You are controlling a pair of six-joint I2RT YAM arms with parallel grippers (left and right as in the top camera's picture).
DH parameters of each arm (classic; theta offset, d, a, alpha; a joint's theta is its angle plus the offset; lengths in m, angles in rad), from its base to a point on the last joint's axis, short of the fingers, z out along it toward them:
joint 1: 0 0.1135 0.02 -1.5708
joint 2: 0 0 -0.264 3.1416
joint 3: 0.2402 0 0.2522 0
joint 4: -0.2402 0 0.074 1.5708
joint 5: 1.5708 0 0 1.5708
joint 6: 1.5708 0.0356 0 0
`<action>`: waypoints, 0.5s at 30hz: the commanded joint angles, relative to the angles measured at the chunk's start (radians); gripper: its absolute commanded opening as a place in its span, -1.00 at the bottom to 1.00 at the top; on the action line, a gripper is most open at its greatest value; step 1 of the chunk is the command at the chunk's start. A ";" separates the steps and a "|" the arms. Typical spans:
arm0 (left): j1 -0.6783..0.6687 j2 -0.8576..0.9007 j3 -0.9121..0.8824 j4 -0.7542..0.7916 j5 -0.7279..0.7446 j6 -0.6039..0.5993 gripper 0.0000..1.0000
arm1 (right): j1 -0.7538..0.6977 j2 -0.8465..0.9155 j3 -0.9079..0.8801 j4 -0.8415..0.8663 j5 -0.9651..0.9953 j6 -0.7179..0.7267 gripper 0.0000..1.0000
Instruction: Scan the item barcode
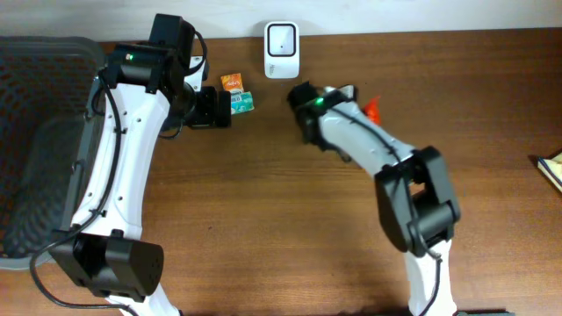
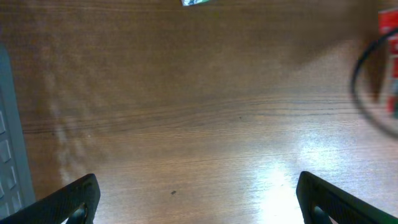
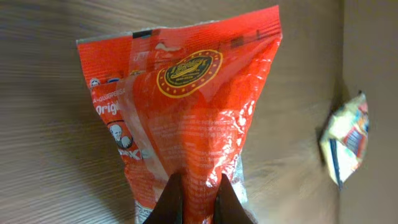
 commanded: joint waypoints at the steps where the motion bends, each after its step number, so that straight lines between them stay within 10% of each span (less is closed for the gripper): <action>1: -0.002 -0.003 -0.002 0.002 -0.003 -0.005 0.98 | 0.167 0.019 0.003 0.047 -0.007 0.089 -0.82; 6: -0.002 -0.003 -0.002 0.002 -0.003 -0.006 0.98 | 0.311 0.026 0.003 0.073 -0.117 0.093 -0.60; 8: -0.002 -0.003 -0.002 0.002 -0.003 -0.006 0.98 | 0.344 0.026 0.003 0.072 -0.122 0.092 0.07; 10: -0.002 -0.003 -0.002 0.002 -0.003 -0.005 0.98 | 0.336 0.021 0.005 0.060 -0.124 0.084 0.31; 15: -0.002 -0.003 -0.002 0.002 -0.003 -0.005 0.98 | 0.244 0.008 0.059 -0.021 -0.328 -0.175 0.45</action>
